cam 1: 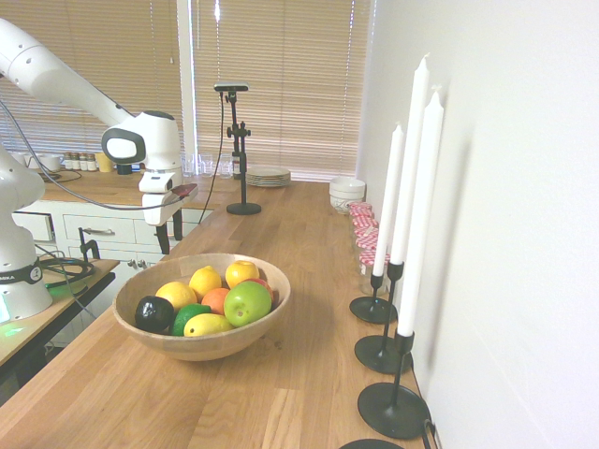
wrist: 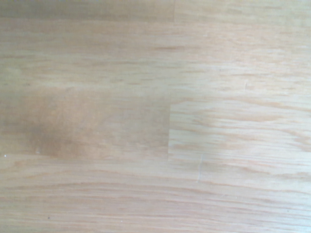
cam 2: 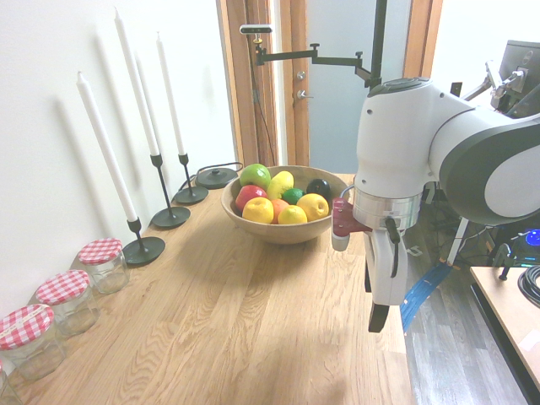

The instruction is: Take pear out of the basket

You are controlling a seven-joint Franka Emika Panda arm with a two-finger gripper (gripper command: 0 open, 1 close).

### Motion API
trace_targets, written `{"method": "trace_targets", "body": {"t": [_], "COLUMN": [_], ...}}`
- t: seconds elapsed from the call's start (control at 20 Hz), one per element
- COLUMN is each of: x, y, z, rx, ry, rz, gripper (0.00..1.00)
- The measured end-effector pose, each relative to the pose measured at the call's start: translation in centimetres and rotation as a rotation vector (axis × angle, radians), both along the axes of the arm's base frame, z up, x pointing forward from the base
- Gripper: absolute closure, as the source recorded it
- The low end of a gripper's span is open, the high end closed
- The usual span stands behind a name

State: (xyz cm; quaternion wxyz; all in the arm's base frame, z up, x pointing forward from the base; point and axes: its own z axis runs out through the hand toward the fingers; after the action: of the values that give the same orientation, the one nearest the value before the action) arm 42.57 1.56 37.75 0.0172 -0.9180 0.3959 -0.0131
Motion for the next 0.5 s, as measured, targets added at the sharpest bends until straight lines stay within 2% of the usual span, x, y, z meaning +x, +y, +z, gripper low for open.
{"method": "trace_targets", "body": {"t": [0.25, 0.5], "x": [0.2, 2.0], "y": [-0.8, -2.5], "z": [0.2, 3.5], "rx": [-0.005, -0.008], "ry": [-0.005, -0.063], "rz": [-0.011, -0.042], "gripper": [0.0, 0.0]}}
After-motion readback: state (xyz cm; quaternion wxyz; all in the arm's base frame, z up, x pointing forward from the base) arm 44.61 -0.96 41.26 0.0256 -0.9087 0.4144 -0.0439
